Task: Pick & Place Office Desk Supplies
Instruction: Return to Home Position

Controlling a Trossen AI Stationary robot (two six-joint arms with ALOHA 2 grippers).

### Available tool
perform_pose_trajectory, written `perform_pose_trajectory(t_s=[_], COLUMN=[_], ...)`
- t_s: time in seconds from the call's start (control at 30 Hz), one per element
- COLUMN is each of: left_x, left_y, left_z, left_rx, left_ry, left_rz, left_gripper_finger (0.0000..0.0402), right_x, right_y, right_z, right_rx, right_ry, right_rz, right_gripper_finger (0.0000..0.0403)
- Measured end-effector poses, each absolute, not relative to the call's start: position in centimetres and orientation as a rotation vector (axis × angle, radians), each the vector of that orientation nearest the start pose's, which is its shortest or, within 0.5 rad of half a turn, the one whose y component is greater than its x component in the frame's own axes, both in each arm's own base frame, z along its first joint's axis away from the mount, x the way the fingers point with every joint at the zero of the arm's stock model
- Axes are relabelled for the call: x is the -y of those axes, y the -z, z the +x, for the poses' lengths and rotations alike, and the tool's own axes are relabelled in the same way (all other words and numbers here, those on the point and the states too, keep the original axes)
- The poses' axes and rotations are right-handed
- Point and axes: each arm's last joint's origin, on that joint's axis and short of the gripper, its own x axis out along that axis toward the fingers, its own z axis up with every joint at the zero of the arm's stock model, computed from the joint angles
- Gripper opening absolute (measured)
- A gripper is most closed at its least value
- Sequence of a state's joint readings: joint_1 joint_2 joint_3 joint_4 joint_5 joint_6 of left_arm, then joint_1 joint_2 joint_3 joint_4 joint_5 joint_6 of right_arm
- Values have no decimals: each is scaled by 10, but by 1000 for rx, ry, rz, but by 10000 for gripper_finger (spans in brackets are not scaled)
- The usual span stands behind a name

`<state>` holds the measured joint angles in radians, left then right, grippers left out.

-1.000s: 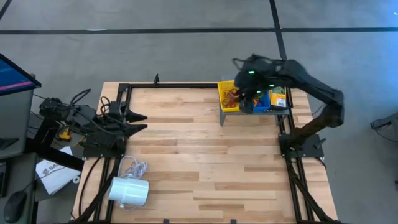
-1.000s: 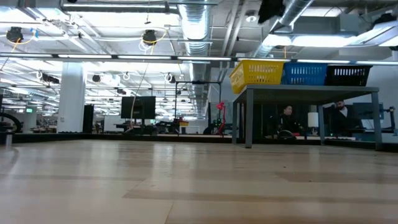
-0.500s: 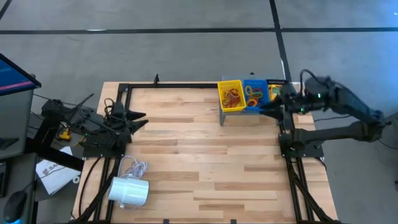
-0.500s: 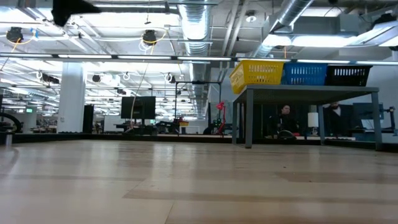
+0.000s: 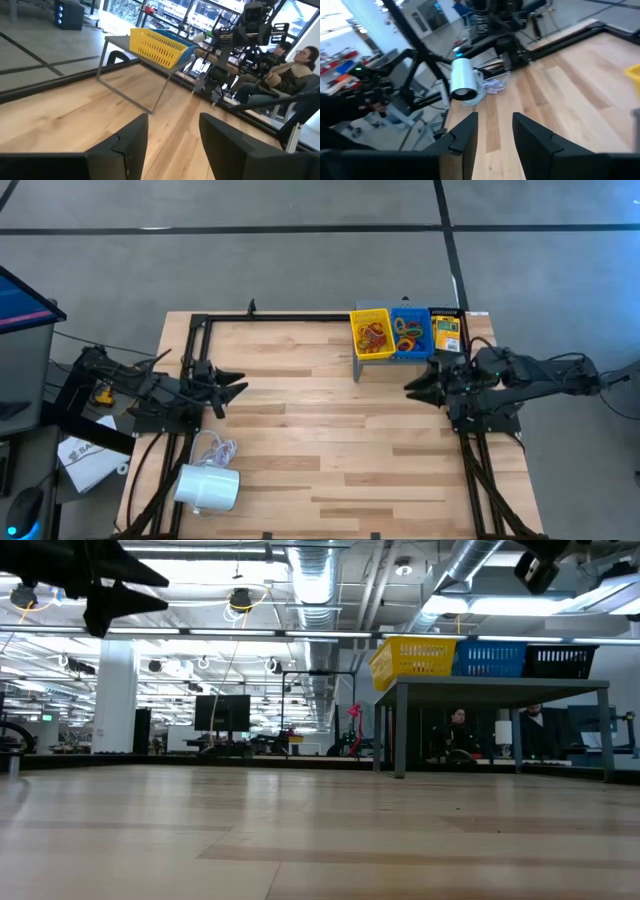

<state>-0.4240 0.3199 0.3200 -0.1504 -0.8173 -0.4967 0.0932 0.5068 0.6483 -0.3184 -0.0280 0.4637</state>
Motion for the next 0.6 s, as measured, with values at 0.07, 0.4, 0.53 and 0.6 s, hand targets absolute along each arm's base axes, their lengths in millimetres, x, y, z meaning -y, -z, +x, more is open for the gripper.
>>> perform_pose_trajectory(t_s=[0.07, 0.4, 0.53, 0.6], left_x=[23, 23, 22, 22], left_y=[-227, -225, -223, -214], left_z=[102, 104, 103, 104], left_rx=[-20, -12, -24, -42], left_ry=[-416, -447, -466, -473], left_rz=[-402, -205, -172, -161], left_gripper_finger=[167, 143, 148, 151], right_x=[-15, -21, -19, -18], right_y=[-303, -267, -253, -244], right_z=[120, 113, 104, 99], right_rx=[-199, -181, -146, -132], right_ry=[-105, -166, -161, -160], right_rz=[454, 421, 392, 385], right_gripper_finger=[119, 119, 119, 119])
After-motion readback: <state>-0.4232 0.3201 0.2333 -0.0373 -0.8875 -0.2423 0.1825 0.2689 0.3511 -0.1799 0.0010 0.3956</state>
